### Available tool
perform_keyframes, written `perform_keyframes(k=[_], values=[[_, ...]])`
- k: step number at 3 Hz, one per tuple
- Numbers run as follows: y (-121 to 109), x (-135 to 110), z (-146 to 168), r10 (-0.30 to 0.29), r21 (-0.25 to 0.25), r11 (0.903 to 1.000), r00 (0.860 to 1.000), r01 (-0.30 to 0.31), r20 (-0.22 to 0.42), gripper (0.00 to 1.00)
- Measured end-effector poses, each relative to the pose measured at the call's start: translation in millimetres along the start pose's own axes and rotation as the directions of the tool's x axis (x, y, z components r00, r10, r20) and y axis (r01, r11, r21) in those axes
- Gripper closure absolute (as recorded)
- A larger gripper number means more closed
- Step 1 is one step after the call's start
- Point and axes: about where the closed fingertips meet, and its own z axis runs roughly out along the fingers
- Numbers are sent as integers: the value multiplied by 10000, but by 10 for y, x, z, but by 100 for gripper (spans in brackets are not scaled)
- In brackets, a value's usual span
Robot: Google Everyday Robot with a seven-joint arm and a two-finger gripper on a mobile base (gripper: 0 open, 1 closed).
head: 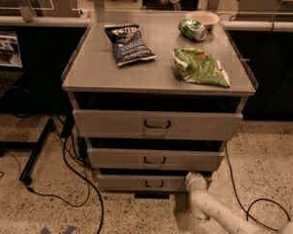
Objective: Open bottom drawer
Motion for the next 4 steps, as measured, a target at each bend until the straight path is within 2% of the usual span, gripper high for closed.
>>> perform_keyframes(k=[1,2,3,4], values=[[19,53,59,-152,56,9999,9998,153,-135,100],[-13,142,152,-188,365,9991,9991,202,-380,100],[-87,237,219,82,864,9963,9972,-18,-739,100],[-85,242,220,70,859,9963,9971,-4,-761,100]])
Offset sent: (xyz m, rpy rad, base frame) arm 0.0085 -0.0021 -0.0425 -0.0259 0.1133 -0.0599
